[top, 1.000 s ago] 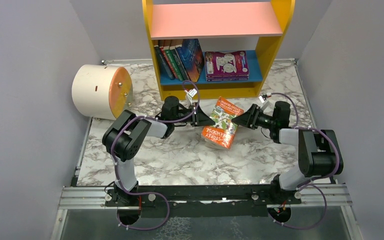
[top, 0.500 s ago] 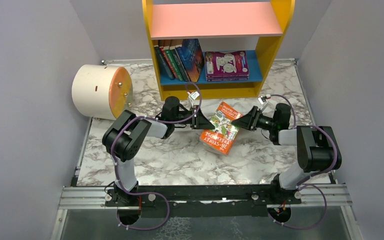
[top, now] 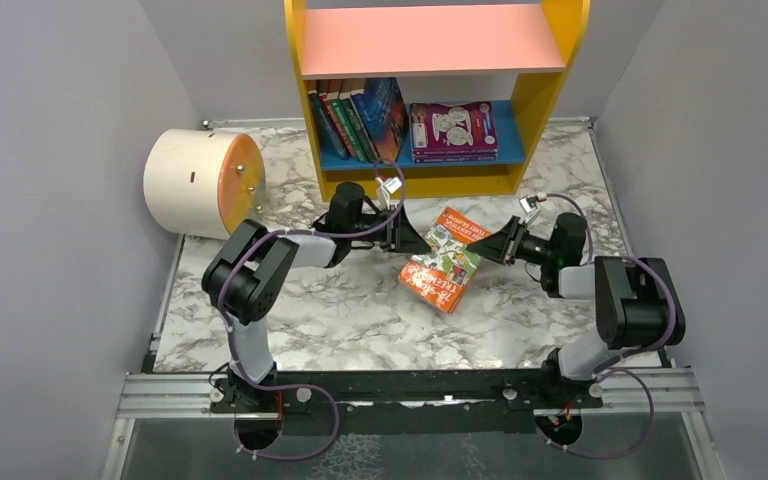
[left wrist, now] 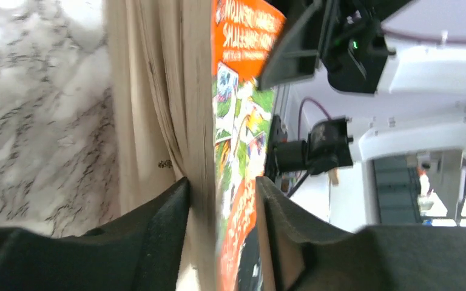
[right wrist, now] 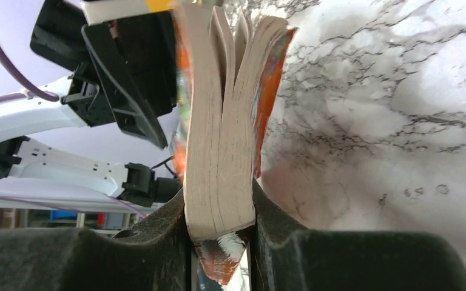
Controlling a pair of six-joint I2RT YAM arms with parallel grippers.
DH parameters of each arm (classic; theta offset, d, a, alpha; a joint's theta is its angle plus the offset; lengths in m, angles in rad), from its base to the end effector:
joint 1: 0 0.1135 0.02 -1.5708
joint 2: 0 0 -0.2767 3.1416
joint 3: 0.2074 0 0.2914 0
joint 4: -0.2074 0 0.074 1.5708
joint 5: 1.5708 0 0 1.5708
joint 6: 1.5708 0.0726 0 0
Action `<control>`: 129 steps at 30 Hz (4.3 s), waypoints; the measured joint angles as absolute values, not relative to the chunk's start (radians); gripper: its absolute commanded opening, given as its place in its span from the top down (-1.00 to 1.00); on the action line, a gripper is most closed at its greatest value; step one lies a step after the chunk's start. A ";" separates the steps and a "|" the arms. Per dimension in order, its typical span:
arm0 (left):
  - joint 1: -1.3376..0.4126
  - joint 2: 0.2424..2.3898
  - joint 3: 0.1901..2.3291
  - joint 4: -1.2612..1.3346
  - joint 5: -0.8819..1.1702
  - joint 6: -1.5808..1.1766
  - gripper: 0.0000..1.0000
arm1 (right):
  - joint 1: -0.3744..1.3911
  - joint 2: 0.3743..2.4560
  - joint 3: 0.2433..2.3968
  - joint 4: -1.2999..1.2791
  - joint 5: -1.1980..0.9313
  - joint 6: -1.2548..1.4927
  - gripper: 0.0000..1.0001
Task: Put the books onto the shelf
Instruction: Pick up the book from the center of the board, then place the book on the shelf.
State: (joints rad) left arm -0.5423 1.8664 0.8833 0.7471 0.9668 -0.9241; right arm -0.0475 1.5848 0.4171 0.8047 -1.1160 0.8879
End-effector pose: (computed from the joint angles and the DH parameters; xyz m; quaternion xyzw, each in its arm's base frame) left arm 0.3295 -0.2683 0.1472 0.1505 0.7374 -0.6380 0.1629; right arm 0.2927 0.0514 0.1138 0.0464 0.7588 0.5944 0.2620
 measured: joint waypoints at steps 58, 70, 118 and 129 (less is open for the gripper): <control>-0.478 1.114 0.999 0.001 0.132 -0.684 -0.22 | -0.006 1.435 0.777 0.914 -0.334 1.536 0.98; -0.478 1.122 1.092 -0.055 0.161 -0.656 -0.22 | 0.104 1.561 0.902 0.865 -0.191 1.494 0.98; -0.478 1.126 1.079 -0.091 0.221 -0.653 -0.21 | 0.151 1.782 1.200 0.545 -0.052 1.261 0.98; -0.478 1.126 1.053 -0.088 0.222 -0.660 -0.21 | 0.146 1.782 1.226 0.465 -0.051 1.221 0.98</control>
